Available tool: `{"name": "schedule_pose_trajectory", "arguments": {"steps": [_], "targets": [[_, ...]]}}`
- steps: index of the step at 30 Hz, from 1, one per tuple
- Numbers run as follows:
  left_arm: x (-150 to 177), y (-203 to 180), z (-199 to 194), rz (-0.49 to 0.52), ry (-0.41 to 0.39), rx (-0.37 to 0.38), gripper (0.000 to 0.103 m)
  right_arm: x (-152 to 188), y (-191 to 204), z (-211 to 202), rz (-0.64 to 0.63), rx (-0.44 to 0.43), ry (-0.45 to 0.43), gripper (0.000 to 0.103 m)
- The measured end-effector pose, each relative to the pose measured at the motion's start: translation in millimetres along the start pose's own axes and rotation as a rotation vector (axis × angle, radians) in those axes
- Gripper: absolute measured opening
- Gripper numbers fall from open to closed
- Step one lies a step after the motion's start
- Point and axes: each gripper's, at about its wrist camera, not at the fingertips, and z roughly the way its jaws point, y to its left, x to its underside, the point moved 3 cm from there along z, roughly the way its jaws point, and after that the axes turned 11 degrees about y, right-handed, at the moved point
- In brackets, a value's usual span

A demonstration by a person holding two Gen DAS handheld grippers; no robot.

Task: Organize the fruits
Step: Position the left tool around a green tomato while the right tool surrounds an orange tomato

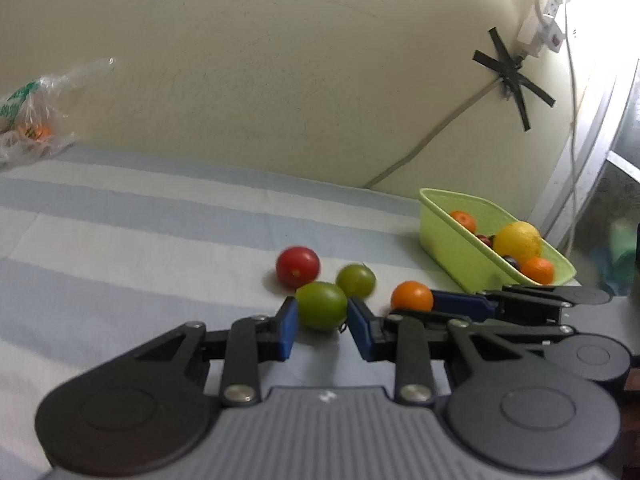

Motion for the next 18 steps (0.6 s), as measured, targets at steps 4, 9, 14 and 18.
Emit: {"name": "schedule_pose_trajectory", "arguments": {"steps": [4, 9, 14, 18], "targets": [[21, -14, -17, 0.043, 0.008, 0.037, 0.028, 22, 5, -19, -0.002, -0.034, 0.001, 0.033], [48, -40, -39, 0.141, 0.015, 0.100, 0.028, 56, 11, -51, -0.006, -0.068, -0.020, 0.033], [64, -58, -46, 0.223, 0.021, 0.098, 0.028, 83, 20, -73, -0.040, -0.030, -0.058, 0.033], [64, -58, -45, 0.218, 0.024, 0.093, 0.031, 85, 21, -71, -0.030, -0.021, -0.049, 0.034]]}}
